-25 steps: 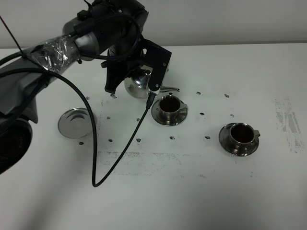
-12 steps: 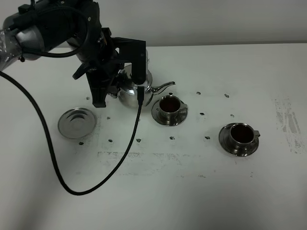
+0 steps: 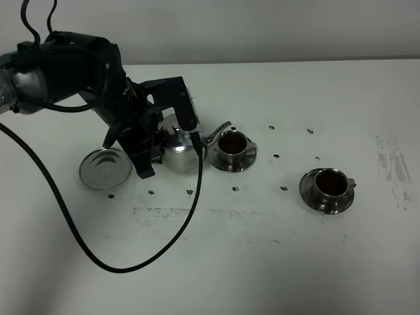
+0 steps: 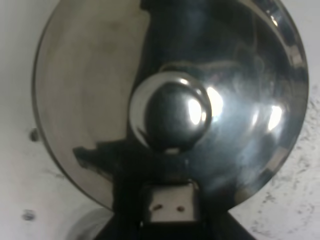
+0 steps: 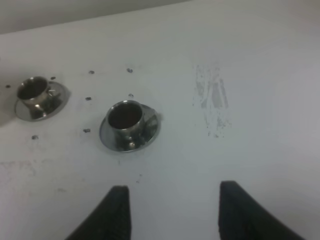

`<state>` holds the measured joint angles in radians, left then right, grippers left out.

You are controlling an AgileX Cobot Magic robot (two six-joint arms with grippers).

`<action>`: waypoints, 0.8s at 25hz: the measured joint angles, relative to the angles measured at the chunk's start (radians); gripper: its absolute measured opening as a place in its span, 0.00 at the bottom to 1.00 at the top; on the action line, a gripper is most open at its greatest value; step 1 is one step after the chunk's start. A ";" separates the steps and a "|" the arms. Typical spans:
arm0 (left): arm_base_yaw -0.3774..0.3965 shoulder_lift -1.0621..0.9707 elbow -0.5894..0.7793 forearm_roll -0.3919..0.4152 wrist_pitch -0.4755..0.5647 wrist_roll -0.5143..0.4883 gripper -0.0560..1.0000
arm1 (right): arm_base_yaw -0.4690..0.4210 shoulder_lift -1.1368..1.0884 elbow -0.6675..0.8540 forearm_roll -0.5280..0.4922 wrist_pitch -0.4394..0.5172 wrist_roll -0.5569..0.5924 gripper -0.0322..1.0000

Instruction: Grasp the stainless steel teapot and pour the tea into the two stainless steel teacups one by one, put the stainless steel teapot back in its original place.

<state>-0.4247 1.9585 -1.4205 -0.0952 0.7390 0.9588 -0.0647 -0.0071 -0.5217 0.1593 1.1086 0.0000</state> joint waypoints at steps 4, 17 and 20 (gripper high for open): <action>0.001 -0.007 0.060 -0.031 -0.029 -0.007 0.23 | 0.000 0.000 0.000 0.000 0.000 0.000 0.41; 0.001 -0.022 0.166 -0.056 -0.119 -0.010 0.23 | 0.000 0.000 0.000 0.000 0.000 0.000 0.41; 0.001 -0.074 0.166 -0.053 -0.121 -0.045 0.23 | 0.000 0.000 0.000 0.000 0.000 0.000 0.41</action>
<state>-0.4238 1.8849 -1.2542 -0.1480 0.6177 0.9142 -0.0647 -0.0071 -0.5217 0.1593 1.1086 0.0000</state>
